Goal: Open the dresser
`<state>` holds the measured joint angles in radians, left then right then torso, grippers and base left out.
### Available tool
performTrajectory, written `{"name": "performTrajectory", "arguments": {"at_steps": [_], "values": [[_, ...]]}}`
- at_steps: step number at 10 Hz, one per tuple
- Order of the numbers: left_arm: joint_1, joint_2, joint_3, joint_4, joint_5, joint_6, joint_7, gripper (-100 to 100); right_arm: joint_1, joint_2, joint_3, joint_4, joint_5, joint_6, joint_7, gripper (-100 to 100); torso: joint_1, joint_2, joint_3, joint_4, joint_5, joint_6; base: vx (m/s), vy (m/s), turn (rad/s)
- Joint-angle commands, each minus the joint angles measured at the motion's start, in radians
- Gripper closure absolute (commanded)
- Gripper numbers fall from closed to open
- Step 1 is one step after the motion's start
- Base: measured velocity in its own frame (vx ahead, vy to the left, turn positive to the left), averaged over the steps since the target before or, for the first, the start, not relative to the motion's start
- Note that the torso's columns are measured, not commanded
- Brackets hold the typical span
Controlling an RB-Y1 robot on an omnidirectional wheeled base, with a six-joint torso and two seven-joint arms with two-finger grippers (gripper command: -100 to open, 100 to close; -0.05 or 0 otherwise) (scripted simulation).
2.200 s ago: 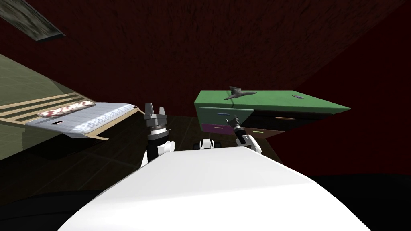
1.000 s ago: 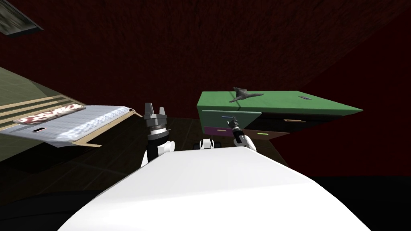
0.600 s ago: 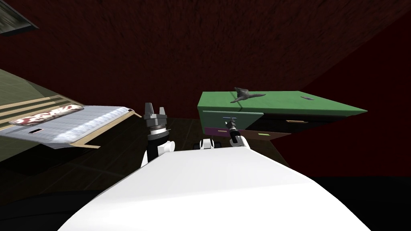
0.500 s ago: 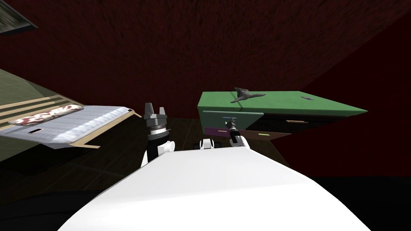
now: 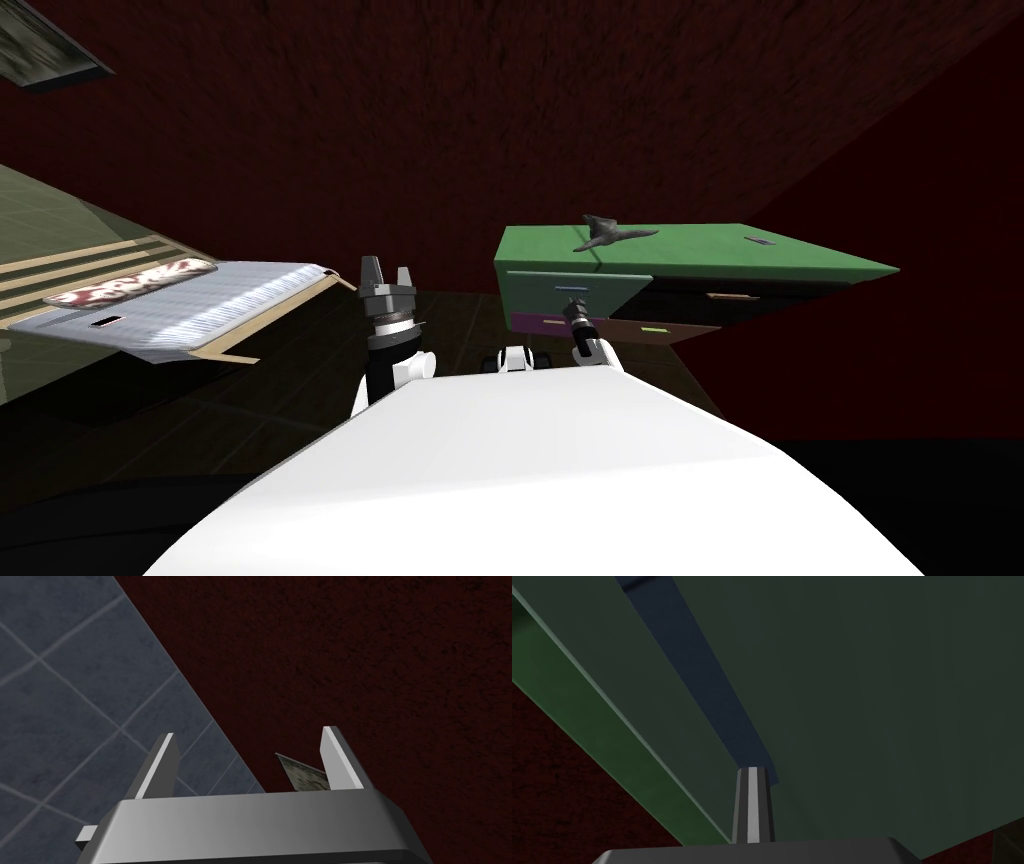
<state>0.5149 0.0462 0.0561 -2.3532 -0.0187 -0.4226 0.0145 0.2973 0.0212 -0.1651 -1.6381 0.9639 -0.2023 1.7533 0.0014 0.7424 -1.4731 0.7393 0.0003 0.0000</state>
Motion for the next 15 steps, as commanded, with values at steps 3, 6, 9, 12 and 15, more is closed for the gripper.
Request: {"name": "performTrajectory", "arguments": {"at_steps": [3, 6, 9, 12, 15], "values": [[0.000, 0.000, 0.000, 0.000, 0.000, 0.000, 0.000, 0, 0.008, -0.039, 0.010, -0.014, 0.002, 0.012, -0.006, -100, -0.003, -0.010, -0.006, -0.003, -0.001, 0.000, -0.114, 0.012, 0.001], [0.001, 0.000, 0.000, 0.000, 0.000, 0.000, 0.000, 0, 0.007, -0.107, 0.004, -0.009, 0.002, 0.001, 0.001, -100, -0.001, -0.008, -0.005, -0.003, 0.000, 0.000, 0.027, 0.009, -0.018], [0.001, 0.000, 0.000, 0.000, 0.000, 0.000, 0.000, 0, 0.005, -0.165, -0.008, 0.002, 0.001, -0.021, 0.015, -100, -0.001, -0.003, -0.002, -0.001, 0.000, 0.000, 0.045, 0.020, -0.035], [0.001, 0.000, 0.000, 0.000, 0.000, 0.000, 0.000, 0, 0.001, -0.189, -0.031, 0.020, 0.000, -0.066, 0.046, -100, 0.000, -0.007, -0.004, -0.002, 0.000, 0.000, 0.097, 0.049, -0.072], [0.001, 0.000, 0.000, 0.000, 0.000, 0.000, 0.000, 0, -0.002, -0.199, -0.057, 0.034, 0.003, -0.115, 0.086, -100, -0.001, -0.004, -0.003, -0.001, 0.000, 0.000, 0.112, 0.068, -0.085]]}}
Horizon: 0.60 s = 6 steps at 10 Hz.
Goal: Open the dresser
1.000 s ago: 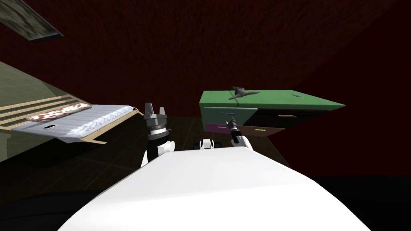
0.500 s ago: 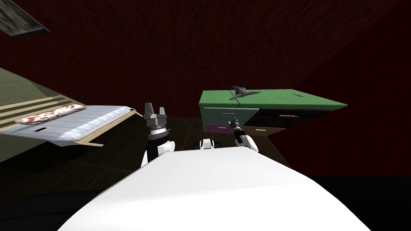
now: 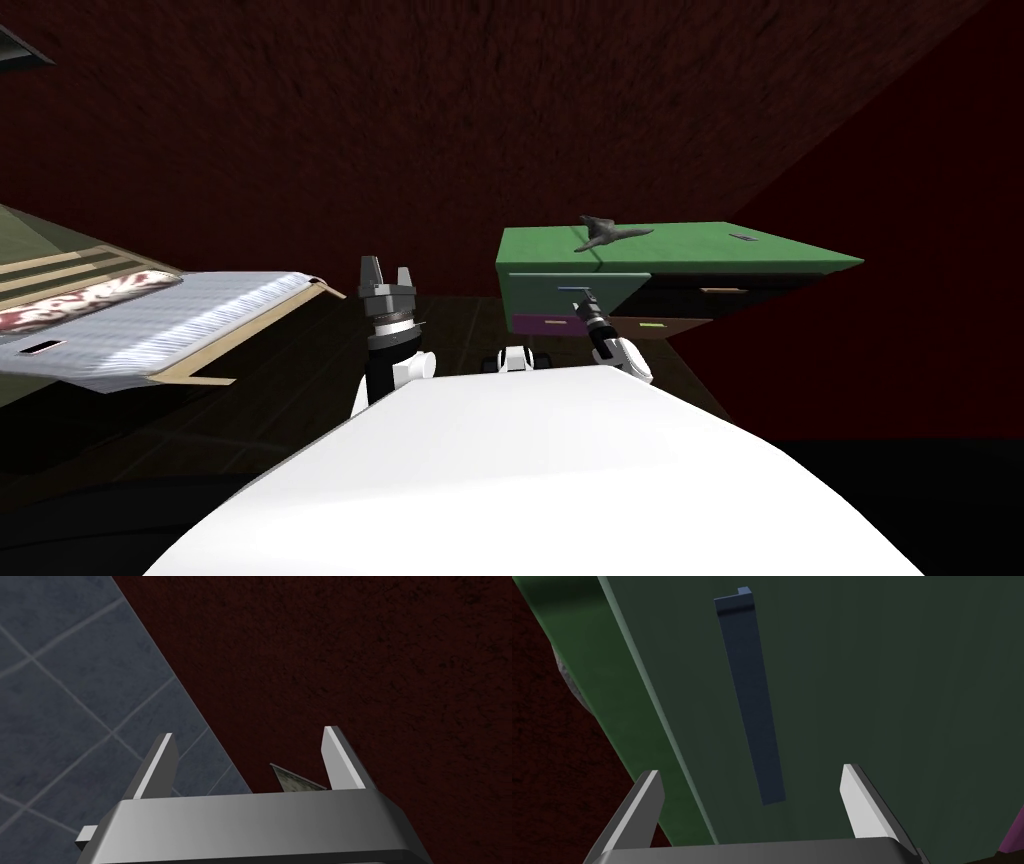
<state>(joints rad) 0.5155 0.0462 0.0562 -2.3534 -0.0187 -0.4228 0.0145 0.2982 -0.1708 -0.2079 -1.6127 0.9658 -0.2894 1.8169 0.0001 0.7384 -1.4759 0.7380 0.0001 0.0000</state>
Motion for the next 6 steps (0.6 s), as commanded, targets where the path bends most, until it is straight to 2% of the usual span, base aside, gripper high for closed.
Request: {"name": "performTrajectory", "arguments": {"at_steps": [1, 3, 6], "values": [[0.000, 0.000, 0.000, 0.000, 0.000, 0.000, 0.000, 0, -0.004, -0.009, -0.024, 0.013, 0.003, -0.046, 0.038, -100, 0.000, 0.000, 0.000, 0.000, 0.000, 0.000, 0.110, 0.058, -0.079], [0.000, 0.000, 0.000, 0.000, 0.000, 0.000, 0.000, 0, -0.006, 0.007, -0.042, 0.020, 0.007, -0.080, 0.069, -100, 0.000, 0.000, 0.000, 0.000, 0.000, 0.000, 0.120, 0.062, -0.079], [0.000, 0.000, 0.000, 0.000, 0.000, 0.000, 0.000, 0, -0.007, 0.069, -0.061, 0.023, 0.013, -0.115, 0.103, -100, 0.000, 0.001, 0.000, 0.000, 0.000, 0.000, 0.099, 0.053, -0.061]]}}
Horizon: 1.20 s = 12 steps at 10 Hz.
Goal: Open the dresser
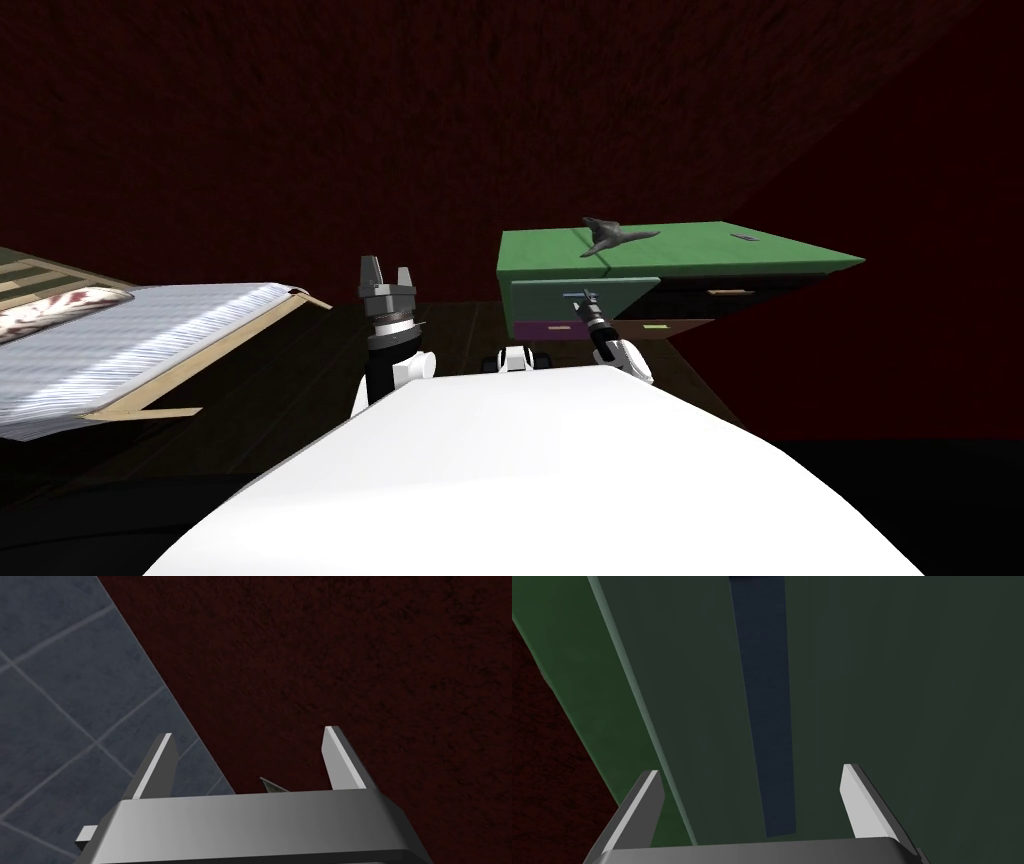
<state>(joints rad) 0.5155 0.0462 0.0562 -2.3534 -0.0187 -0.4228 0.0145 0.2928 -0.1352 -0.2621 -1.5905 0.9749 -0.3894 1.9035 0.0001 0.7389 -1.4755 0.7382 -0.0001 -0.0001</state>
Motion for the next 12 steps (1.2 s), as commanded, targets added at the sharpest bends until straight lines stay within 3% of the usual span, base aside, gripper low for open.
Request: {"name": "performTrajectory", "arguments": {"at_steps": [1, 5, 6, 8, 9, 12], "values": [[0.000, 0.000, 0.000, 0.000, 0.000, 0.000, 0.000, 0, -0.002, 0.055, -0.010, 0.002, 0.005, -0.021, 0.022, -100, 0.000, 0.001, 0.001, 0.000, 0.000, 0.000, 0.041, 0.042, -0.026], [0.000, 0.000, 0.000, 0.000, 0.000, 0.000, 0.000, 0, -0.002, 0.165, -0.018, 0.003, 0.007, -0.036, 0.037, -100, -0.001, -0.001, 0.000, 0.000, 0.000, 0.000, 0.018, 0.015, -0.018], [0.000, 0.000, 0.000, 0.000, 0.000, 0.000, 0.000, 0, -0.002, 0.182, -0.018, 0.003, 0.007, -0.037, 0.038, -100, 0.000, -0.001, -0.001, 0.000, 0.000, 0.000, 0.013, 0.008, -0.006], [0.000, 0.000, 0.000, 0.000, 0.000, 0.000, 0.000, 0, -0.003, 0.174, -0.019, 0.005, 0.007, -0.038, 0.041, -100, -0.001, -0.001, 0.000, 0.000, 0.000, 0.000, 0.003, 0.002, 0.000], [0.000, 0.000, 0.000, 0.000, 0.000, 0.000, 0.000, 0, -0.003, 0.174, -0.019, 0.005, 0.007, -0.038, 0.041, 100, -0.001, 0.000, 0.000, 0.000, 0.000, 0.000, 0.000, 0.000, 0.000], [-0.001, 0.000, 0.000, 0.000, 0.000, 0.000, 0.000, 0, 0.009, 0.162, -0.008, -0.015, 0.011, -0.027, 0.022, 100, 0.000, 0.008, 0.005, 0.003, 0.000, 0.000, -0.180, 0.006, -0.005]]}}
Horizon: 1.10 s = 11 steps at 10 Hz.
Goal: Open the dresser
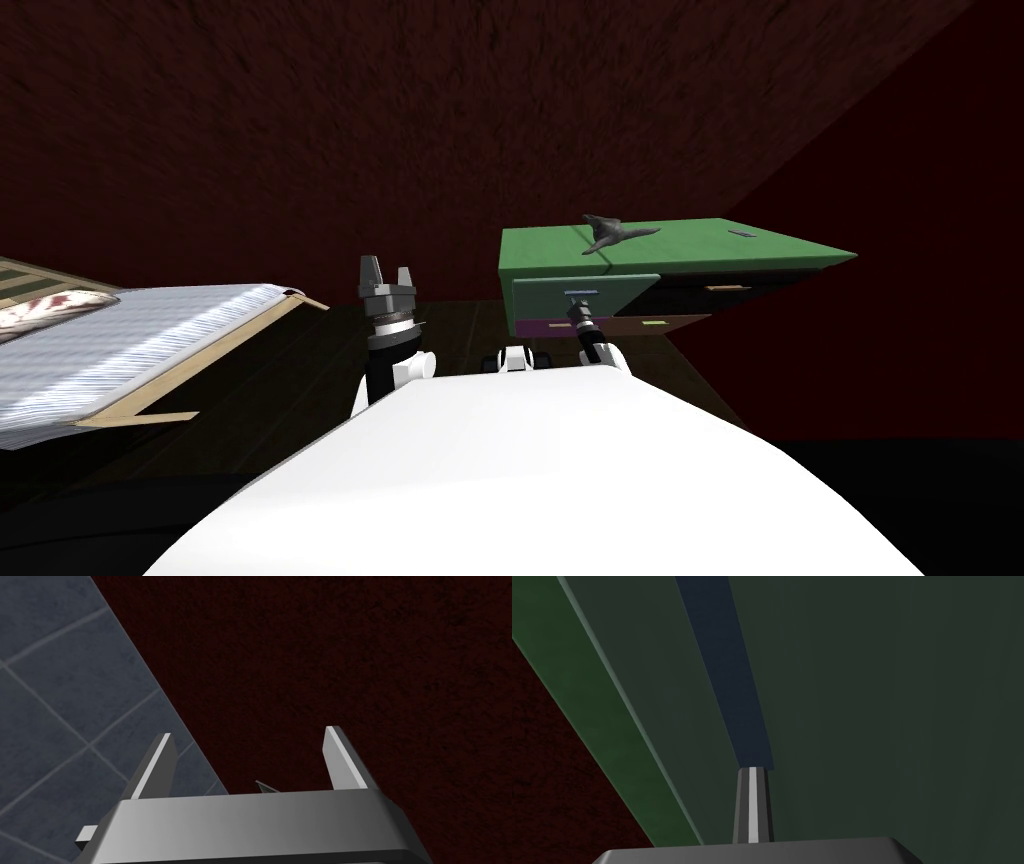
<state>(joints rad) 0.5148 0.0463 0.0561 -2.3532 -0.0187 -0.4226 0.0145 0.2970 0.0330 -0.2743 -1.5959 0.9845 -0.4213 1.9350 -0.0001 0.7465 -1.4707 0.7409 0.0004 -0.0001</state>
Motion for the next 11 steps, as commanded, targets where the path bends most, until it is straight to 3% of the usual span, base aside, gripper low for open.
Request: {"name": "performTrajectory", "arguments": {"at_steps": [1, 2, 3, 8, 11], "values": [[0.000, 0.000, 0.000, 0.000, 0.000, 0.000, 0.000, 0, 0.009, -0.009, 0.007, -0.016, 0.003, 0.009, -0.015, 100, 0.000, -0.003, -0.002, -0.001, 0.000, 0.000, -0.220, 0.009, -0.004], [0.000, 0.000, 0.000, 0.000, 0.000, 0.000, 0.000, 0, 0.006, -0.007, 0.005, -0.011, 0.002, 0.006, -0.011, 100, 0.000, -0.007, -0.004, -0.002, 0.000, 0.000, -0.106, 0.003, -0.004], [0.000, 0.000, 0.000, 0.000, 0.000, 0.000, 0.000, 0, 0.006, -0.054, 0.004, -0.008, -0.001, 0.002, -0.009, -100, 0.000, -0.015, -0.009, -0.004, 0.000, 0.000, -0.019, 0.005, -0.015], [0.001, 0.000, 0.000, 0.000, 0.000, 0.000, 0.000, 0, -0.001, -0.177, -0.012, 0.024, -0.025, -0.041, 0.013, -100, 0.000, -0.008, -0.005, -0.003, 0.000, 0.000, 0.042, 0.020, -0.040], [0.001, 0.000, 0.000, 0.000, 0.000, 0.000, 0.000, 0, -0.009, -0.187, -0.031, 0.064, -0.054, -0.094, 0.041, -100, 0.001, -0.009, -0.006, -0.003, 0.000, 0.000, 0.079, 0.050, -0.084]]}}
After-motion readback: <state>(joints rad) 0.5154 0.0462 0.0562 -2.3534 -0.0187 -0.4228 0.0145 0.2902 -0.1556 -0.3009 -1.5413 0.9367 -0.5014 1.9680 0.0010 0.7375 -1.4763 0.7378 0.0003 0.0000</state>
